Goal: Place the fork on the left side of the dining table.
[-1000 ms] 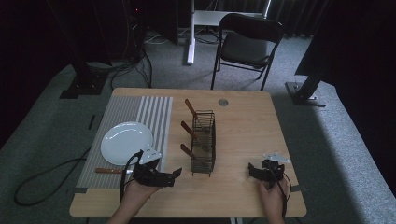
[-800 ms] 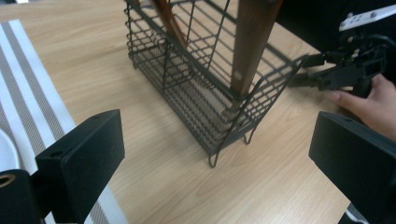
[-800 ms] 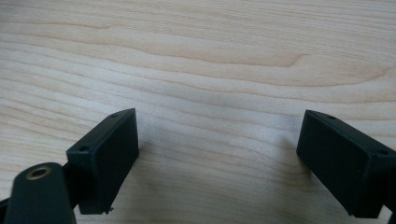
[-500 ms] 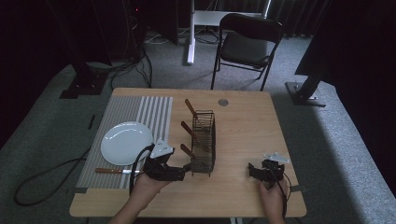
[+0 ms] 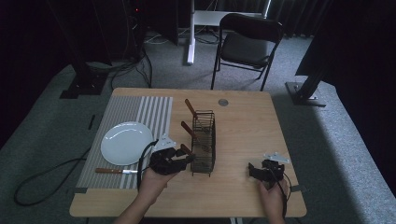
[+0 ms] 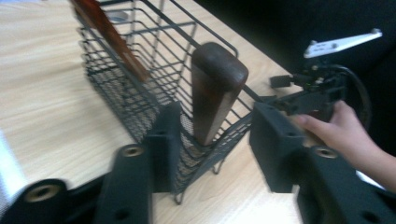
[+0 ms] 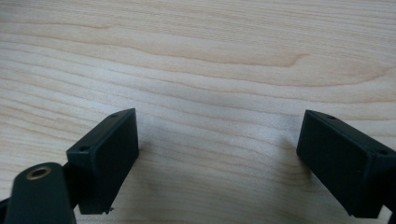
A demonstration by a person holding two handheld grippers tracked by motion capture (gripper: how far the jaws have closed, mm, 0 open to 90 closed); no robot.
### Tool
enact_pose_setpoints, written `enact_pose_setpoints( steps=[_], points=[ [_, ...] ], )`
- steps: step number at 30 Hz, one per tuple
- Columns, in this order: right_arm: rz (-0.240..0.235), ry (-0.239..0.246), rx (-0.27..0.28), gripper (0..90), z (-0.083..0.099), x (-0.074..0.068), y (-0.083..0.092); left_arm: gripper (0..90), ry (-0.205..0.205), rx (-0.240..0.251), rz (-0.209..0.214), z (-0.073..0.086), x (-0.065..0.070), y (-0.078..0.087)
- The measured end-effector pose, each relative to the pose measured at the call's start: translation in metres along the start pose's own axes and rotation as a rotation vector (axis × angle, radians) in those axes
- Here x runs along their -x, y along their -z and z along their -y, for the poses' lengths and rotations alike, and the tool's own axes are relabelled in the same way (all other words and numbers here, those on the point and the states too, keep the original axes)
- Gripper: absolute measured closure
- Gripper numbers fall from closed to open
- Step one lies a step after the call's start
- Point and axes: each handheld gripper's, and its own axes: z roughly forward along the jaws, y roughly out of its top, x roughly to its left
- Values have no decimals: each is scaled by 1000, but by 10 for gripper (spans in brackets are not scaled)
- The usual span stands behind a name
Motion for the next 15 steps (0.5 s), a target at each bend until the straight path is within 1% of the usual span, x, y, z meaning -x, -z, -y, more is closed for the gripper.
enact_pose_setpoints(
  steps=[1,2,3,4,5,6,7,8,10,13,15],
  points=[
    [0,0,0,124,0,0,0,579,12,0,-3,1,-2,-2],
    [0,0,0,124,0,0,0,625,26,0,14,2,-4,-3],
    [0,0,0,125,0,0,0,634,41,7,15,2,-5,-4],
    [0,0,0,125,0,0,0,636,41,7,15,2,-5,-4],
    [0,-1,0,124,0,0,0,636,44,22,7,3,-6,-4],
    [0,0,0,124,0,0,0,668,49,26,6,3,-6,-5],
    [0,-1,0,124,0,0,0,682,59,35,15,3,-7,-5],
    [0,0,0,124,0,0,0,728,53,37,10,2,-6,-6],
    [0,0,0,124,0,0,0,743,32,40,-16,2,-4,-6],
    [0,-1,0,124,0,0,0,751,21,39,-31,2,-3,-6],
    [0,0,0,124,0,0,0,753,22,42,-37,2,-2,-7]
  ],
)
